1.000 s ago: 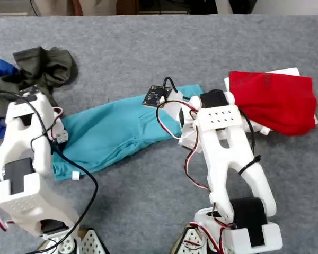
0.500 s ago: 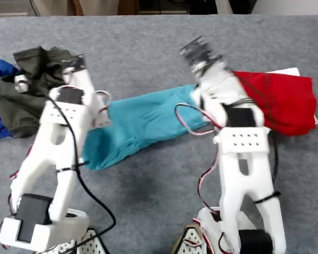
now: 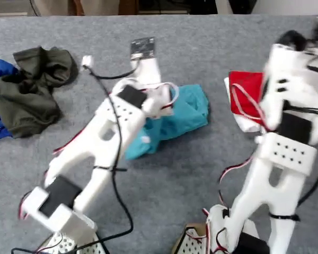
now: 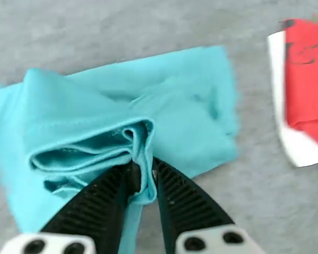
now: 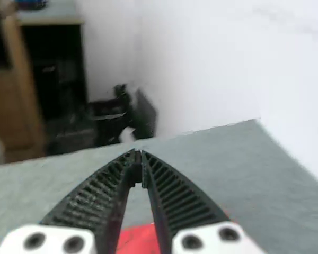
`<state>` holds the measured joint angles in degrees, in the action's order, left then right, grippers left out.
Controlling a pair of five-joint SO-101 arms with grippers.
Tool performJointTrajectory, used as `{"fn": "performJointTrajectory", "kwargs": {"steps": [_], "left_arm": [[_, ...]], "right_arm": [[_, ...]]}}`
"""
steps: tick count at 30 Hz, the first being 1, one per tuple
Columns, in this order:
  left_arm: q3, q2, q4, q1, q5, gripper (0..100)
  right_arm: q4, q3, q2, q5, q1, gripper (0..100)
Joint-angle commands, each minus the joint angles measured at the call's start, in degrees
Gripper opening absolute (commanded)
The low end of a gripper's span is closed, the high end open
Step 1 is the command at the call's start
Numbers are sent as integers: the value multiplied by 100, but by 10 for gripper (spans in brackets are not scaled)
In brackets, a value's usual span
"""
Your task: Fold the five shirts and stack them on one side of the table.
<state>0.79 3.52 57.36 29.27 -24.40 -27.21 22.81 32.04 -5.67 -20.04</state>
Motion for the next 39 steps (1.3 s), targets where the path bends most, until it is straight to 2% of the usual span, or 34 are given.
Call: {"fn": "performJointTrajectory", "kwargs": {"steps": [1, 6, 13, 16, 19, 22, 24, 28, 32, 37, 39], "left_arm": [[-1336, 804, -53, 255, -132, 19], [-2910, 2176, 79, 484, -141, 19], [-5169, 3767, 914, 800, -202, 22], [-5996, 4321, 1371, 730, -202, 26], [-6804, 4716, 1802, 677, -202, 116], [-7692, 4857, 2453, 501, -378, 205], [-8299, 4866, 2884, 220, -448, 205], [-9679, 4848, 3771, -466, 0, 155], [-9530, 4725, 4369, -1204, 229, 9], [-8475, 4813, 4369, -2365, 229, 20], [-8079, 4813, 4369, -2725, 229, 19]], "right_arm": [[-44, -444, 171, -70, -567, 4], [-35, -514, 163, -62, -743, 5], [70, -497, 119, -35, -725, 5], [62, -488, 119, 343, -567, 5], [70, -391, 119, 598, -321, 5], [44, -347, 119, 905, -22, 5], [-79, -303, 110, 1292, 295, 5], [-791, -251, -84, 1934, 1024, 5], [-1336, -277, -655, 2611, 2079, 5], [-1688, -576, -2132, 4097, 3459, 3], [-1776, -884, -2835, 4132, 3591, 3]]}}
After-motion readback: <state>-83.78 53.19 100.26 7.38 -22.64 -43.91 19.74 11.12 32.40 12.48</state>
